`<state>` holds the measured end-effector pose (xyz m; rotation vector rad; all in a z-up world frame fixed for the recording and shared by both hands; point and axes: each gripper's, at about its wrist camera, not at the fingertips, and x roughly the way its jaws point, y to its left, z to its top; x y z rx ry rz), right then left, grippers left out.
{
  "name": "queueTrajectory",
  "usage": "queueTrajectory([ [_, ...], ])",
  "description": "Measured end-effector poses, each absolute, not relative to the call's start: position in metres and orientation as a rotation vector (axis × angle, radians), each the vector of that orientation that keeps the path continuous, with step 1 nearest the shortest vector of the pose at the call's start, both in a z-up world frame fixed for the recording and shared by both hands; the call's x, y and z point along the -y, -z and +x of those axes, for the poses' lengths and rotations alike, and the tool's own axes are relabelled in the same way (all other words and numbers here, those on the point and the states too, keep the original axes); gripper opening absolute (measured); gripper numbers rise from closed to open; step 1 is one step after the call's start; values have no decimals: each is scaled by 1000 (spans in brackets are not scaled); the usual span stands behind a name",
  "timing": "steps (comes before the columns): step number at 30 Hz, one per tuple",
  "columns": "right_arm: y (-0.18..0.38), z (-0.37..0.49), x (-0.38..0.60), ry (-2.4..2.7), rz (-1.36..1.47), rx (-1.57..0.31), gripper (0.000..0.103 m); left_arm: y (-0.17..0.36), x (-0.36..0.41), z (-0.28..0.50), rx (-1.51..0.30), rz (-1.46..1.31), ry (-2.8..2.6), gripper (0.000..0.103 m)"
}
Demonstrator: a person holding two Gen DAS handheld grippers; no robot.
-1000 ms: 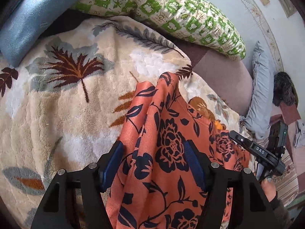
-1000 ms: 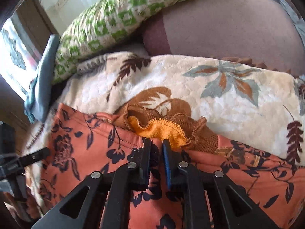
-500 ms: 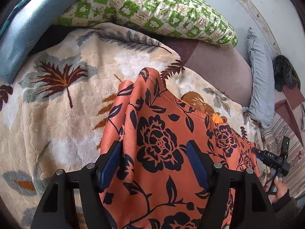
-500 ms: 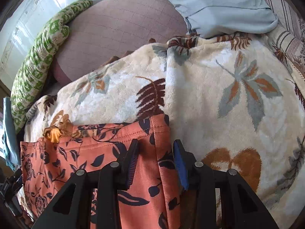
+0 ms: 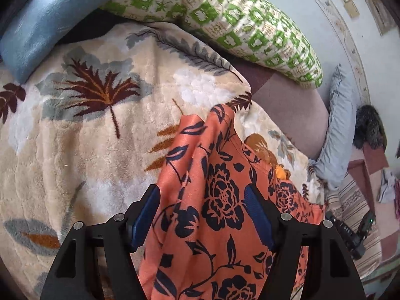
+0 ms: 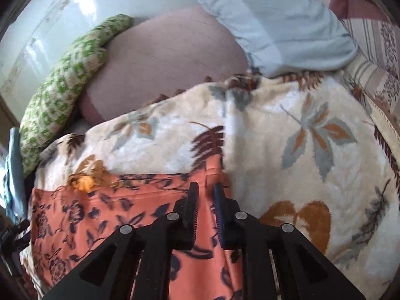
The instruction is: Fold small clothes
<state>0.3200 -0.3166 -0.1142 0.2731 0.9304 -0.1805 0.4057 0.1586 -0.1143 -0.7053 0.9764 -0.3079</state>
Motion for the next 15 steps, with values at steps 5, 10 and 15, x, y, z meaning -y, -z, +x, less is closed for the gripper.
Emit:
queueTrajectory([
  [5,101,294,182,-165,110,-942,51,123,-191,403,-991,-840,360,70],
  [10,121,265,33,-414,-204,-937,52,137,-200,411,-1062,-949,520,72],
  [15,161,237,-60,-493,-558,-890,54,143,-222,431,-1156,-930,586,73],
])
